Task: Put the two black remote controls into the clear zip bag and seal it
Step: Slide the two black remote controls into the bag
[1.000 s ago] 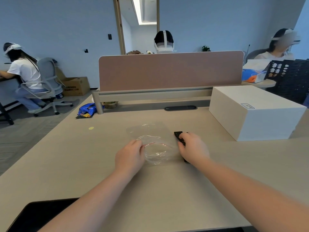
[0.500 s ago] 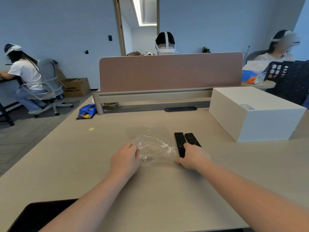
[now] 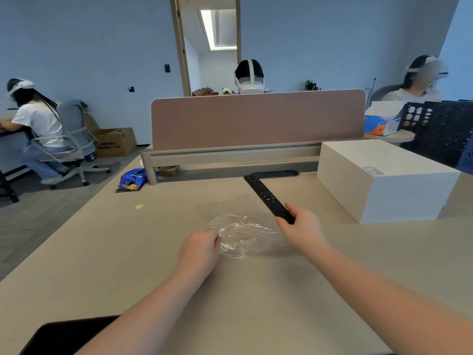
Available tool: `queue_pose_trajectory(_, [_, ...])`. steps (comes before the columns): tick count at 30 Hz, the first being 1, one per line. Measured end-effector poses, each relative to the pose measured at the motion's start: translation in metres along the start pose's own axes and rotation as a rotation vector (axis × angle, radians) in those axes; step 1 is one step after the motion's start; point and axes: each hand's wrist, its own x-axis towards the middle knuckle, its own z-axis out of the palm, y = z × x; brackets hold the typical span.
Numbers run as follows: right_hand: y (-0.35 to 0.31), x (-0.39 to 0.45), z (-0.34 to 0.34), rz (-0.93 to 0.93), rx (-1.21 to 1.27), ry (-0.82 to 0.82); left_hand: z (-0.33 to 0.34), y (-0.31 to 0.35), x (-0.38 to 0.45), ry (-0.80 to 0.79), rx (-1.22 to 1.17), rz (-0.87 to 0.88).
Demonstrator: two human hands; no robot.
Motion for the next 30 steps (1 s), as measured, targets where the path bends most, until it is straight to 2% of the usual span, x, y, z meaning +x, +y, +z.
queue_pose_trajectory(2, [-0.01, -0.013, -0.007, -0.032, 0.146, -0.061, -0.003, 0.004, 0.004, -0.024, 0.009, -0.034])
queue_pose_trajectory(4, [-0.014, -0.024, -0.014, -0.081, 0.183, -0.178, -0.005, 0.008, 0.011, -0.057, 0.0, -0.093])
queue_pose_trajectory(9, [-0.004, -0.036, -0.038, -0.133, 0.069, -0.413, -0.014, 0.015, 0.031, -0.067, -0.137, -0.292])
queue_pose_trajectory(13, [0.007, -0.039, -0.055, -0.096, 0.006, -0.475, -0.021, 0.017, 0.04, -0.057, -0.139, -0.305])
queue_pose_trajectory(17, [0.013, -0.04, -0.058, -0.086, -0.093, -0.483, -0.022, 0.019, 0.039, -0.033, -0.17, -0.288])
queue_pose_trajectory(22, [0.013, -0.045, -0.038, -0.119, -0.269, -0.377, -0.019, 0.026, 0.027, -0.007, -0.088, -0.169])
queue_pose_trajectory(30, [0.003, -0.047, 0.023, -0.106, -0.255, -0.207, -0.01, 0.031, 0.013, 0.025, -0.016, 0.012])
